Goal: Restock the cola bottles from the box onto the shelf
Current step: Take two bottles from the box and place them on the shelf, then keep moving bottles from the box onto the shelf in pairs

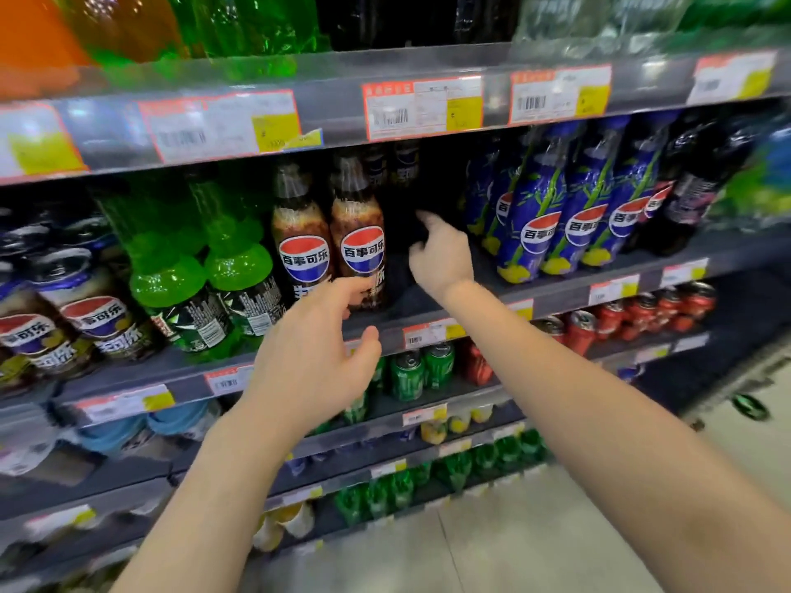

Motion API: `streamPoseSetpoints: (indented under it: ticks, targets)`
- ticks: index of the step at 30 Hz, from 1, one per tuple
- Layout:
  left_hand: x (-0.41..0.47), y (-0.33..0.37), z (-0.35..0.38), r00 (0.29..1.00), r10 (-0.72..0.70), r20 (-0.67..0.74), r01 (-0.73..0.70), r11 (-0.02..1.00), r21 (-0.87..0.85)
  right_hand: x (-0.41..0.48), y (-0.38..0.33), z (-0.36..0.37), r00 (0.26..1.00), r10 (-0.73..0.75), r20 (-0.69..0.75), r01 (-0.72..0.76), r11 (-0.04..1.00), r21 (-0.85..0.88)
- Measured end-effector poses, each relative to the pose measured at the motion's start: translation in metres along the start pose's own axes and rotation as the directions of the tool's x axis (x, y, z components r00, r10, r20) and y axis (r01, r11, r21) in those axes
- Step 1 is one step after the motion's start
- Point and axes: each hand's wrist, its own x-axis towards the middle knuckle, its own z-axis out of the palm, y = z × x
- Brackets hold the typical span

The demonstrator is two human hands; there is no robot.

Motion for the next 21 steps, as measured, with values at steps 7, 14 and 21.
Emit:
streamPoseSetpoints:
  ticks: [7,14,21]
  targets:
    - [-0.054,0.020,-0.001,1.000,-0.023,0.005,0.022,0.991,0.130,-0.098,-0.011,-0.039,0.984,-0.136,0.113,0.149,0.982,-0.113]
    - [-0.158,0.044,-0.017,0.988,-0.154,-0.006,0.150,0.953,0.263,-0.228,-0.022,-0.069,0.919,-0.261,0.297,0.339,0.906,-0.253]
    - [-0.267,0.021,-0.055,0.947,-0.319,0.034,0.269,0.848,0.457,-0.335,-0.063,-0.054,0.812,-0.301,0.500,0.462,0.855,-0.236]
